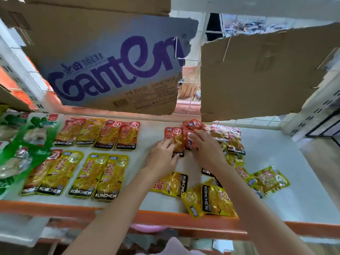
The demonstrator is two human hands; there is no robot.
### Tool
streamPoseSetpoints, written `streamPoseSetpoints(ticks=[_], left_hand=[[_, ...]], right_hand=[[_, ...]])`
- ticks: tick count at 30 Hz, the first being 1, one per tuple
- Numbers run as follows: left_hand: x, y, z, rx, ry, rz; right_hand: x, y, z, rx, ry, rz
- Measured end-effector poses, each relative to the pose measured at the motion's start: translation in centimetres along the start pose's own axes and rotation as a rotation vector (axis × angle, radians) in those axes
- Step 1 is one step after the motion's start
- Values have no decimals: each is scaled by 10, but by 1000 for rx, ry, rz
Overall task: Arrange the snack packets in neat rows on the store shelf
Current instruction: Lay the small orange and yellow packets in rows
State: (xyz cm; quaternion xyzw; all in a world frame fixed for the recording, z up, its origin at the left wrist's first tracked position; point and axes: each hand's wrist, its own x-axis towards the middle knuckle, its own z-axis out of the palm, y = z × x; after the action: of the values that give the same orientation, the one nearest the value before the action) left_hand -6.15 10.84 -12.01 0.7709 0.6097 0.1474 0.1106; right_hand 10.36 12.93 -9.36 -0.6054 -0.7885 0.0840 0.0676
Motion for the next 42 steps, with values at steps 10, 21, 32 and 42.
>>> streamPoseSetpoints(ticks=[10,21,32,42], left_hand=[[-21,-24,-14,90,128,-89],[-14,-26,-21,-44,-14,-382],[-10,-25,-32,-534,36,-453],[-77,-34,-32,-1129,8,-392]], right_hand=[[3,-1,-9,-200,-51,143],[7,-43,18,-189,-30,120],[-3,-60,13,790,74,404],[-68,-59,23,1343,-15,328]])
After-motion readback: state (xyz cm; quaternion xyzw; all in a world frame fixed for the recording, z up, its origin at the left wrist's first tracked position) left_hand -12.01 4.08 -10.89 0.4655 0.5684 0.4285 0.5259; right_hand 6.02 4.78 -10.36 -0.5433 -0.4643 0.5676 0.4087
